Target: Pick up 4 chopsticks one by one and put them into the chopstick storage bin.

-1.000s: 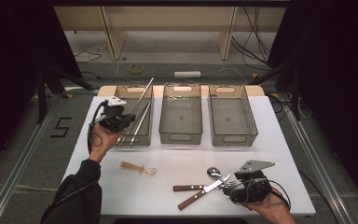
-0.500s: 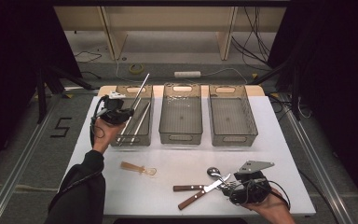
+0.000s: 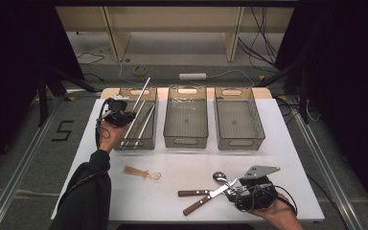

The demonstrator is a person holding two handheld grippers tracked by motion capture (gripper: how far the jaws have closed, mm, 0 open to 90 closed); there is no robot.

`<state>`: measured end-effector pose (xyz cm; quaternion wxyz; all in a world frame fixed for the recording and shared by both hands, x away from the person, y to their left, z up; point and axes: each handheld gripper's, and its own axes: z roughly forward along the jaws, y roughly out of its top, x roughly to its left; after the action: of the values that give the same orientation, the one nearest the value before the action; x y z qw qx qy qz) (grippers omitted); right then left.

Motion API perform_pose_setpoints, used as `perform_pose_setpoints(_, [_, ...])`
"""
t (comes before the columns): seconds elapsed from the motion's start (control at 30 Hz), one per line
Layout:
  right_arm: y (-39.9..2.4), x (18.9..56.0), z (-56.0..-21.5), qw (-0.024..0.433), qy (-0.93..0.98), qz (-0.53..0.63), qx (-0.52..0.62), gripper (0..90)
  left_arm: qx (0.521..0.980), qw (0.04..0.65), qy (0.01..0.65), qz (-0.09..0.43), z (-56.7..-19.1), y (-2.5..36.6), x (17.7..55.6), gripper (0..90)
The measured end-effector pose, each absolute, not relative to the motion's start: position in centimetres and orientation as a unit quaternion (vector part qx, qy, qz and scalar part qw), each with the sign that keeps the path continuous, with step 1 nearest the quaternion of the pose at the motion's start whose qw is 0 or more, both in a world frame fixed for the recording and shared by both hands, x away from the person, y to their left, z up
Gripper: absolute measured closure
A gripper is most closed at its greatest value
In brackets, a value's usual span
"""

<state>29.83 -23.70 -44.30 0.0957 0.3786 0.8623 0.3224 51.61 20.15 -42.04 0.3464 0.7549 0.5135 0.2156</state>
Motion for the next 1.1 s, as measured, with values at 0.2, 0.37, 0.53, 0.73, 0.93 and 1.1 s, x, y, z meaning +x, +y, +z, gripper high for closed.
perform_pose_setpoints(0.2, [-23.8, 29.9, -44.3, 0.095, 0.862, 0.322, 0.379, 28.1, 0.757, 0.339, 0.518, 0.211, -42.8, 20.0, 51.7, 83.6])
perform_pose_setpoints(0.37, [-23.7, 29.8, -44.3, 0.094, 0.863, 0.321, 0.379, 28.2, 0.753, 0.340, 0.525, 0.207, -42.8, 20.0, 51.6, 75.3])
perform_pose_setpoints(0.53, [-23.7, 29.8, -44.3, 0.094, 0.863, 0.321, 0.378, 28.1, 0.754, 0.346, 0.521, 0.200, -42.0, 19.8, 51.1, 57.4])
perform_pose_setpoints(0.73, [-23.9, 29.8, -44.3, 0.097, 0.862, 0.319, 0.381, 28.2, 0.769, 0.359, 0.496, 0.182, -40.9, 19.3, 49.1, 43.5])
perform_pose_setpoints(0.93, [-23.9, 29.8, -44.2, 0.098, 0.862, 0.319, 0.382, 28.2, 0.802, 0.362, 0.447, 0.162, -39.6, 18.6, 46.4, 34.7])
perform_pose_setpoints(1.1, [-23.8, 29.8, -44.2, 0.097, 0.863, 0.320, 0.380, 28.2, 0.829, 0.355, 0.404, 0.153, -38.8, 18.4, 44.3, 30.9])
